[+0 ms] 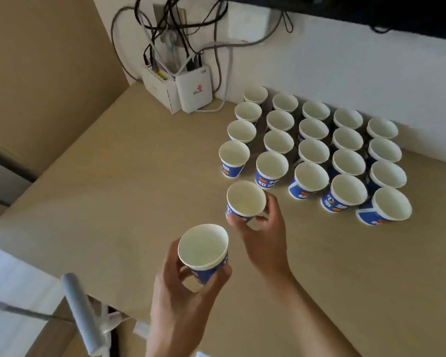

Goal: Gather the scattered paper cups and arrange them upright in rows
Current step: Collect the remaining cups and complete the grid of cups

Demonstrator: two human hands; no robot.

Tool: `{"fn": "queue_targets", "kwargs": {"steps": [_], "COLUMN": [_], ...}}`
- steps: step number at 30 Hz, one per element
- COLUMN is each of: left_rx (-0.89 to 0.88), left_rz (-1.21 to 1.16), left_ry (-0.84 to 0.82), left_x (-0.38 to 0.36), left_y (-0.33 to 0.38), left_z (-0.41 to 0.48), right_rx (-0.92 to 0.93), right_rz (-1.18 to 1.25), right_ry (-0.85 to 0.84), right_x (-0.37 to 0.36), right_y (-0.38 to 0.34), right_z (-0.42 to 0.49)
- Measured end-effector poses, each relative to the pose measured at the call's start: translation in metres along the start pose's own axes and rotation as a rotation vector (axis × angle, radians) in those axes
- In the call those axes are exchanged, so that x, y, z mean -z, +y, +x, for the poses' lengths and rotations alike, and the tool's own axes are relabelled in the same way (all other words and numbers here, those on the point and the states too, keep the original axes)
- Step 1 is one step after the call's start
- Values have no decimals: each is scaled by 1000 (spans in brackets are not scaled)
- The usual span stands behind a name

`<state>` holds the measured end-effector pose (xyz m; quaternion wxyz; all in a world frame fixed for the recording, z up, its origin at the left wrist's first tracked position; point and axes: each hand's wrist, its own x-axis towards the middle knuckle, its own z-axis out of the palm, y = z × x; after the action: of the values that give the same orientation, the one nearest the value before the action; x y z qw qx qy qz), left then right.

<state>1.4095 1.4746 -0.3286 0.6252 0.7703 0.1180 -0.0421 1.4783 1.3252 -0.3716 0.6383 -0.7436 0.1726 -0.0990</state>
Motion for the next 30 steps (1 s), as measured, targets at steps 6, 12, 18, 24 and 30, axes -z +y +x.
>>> {"fn": "queue_targets", "kwargs": {"steps": [6, 12, 18, 24, 30], "left_rx": [-80, -116, -103, -94, -105], "left_rz": [-15, -33, -74, -93, -67], "left_ry": [-2, -11, -9, 2, -8], "left_x": [1, 3, 6, 7, 8], "left_y": [-47, -69, -72, -72, -73], "left_z": [28, 41, 45, 48, 49], "right_rx": [110, 210, 233, 235, 236], "right_rz": [-62, -112, -121, -125, -148], "right_ry": [21, 34, 40, 48, 54], "right_x": [-30, -39, -46, -49, -47], "right_y": [30, 44, 48, 52, 53], "right_z": [27, 44, 51, 57, 57]}}
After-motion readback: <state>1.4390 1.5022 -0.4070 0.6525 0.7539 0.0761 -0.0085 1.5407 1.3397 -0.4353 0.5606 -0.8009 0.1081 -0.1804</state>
